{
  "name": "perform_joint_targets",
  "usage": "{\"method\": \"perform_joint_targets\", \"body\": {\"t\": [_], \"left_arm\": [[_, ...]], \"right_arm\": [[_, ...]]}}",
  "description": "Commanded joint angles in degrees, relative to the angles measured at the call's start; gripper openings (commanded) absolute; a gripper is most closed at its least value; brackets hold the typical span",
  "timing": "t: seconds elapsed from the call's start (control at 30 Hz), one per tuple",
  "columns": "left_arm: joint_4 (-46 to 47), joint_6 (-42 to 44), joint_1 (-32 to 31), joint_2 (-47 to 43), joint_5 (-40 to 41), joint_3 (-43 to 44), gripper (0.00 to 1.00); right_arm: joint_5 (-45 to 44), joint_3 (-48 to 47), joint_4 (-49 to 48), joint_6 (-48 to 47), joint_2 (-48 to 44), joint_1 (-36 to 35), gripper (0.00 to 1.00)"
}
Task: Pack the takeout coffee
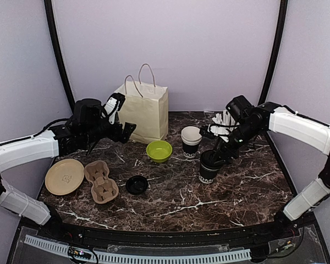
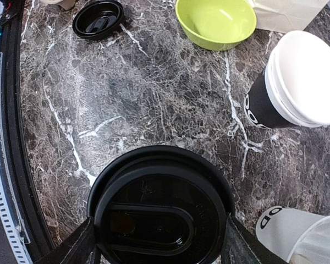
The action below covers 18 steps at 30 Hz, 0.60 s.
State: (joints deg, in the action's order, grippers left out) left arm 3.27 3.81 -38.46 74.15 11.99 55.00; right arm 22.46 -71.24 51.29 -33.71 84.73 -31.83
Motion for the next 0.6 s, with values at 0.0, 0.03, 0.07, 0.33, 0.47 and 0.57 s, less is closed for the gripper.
{"method": "perform_joint_targets", "body": {"t": [0.0, 0.03, 0.07, 0.33, 0.47, 0.57], "left_arm": [[-0.4, -0.8, 0.3, -0.1, -1.3, 1.6, 0.99], [-0.5, -0.8, 0.4, -0.1, -1.5, 1.7, 0.99], [-0.6, -0.9, 0.3, 0.0, -1.6, 1.7, 0.99], [-1.5, -1.5, 0.3, 0.2, -3.2, 2.4, 0.99], [-2.0, -1.7, 0.3, 0.4, -4.0, 2.8, 0.99], [-2.0, -1.9, 0.3, 0.1, -4.3, 2.8, 0.99]], "right_arm": [[-0.9, 2.0, 0.9, 0.0, -2.7, 3.3, 0.70], [-1.4, 3.1, 1.1, -0.4, -3.6, 4.3, 0.70], [-2.0, 4.6, 1.4, -0.8, -5.0, 6.0, 0.70], [-3.5, 12.5, 3.1, -3.5, -13.5, 18.2, 0.70], [-2.4, 13.8, 4.5, -5.8, -15.7, 25.4, 0.71], [-1.9, 13.8, 4.8, -7.2, -15.3, 30.5, 0.71]]}}
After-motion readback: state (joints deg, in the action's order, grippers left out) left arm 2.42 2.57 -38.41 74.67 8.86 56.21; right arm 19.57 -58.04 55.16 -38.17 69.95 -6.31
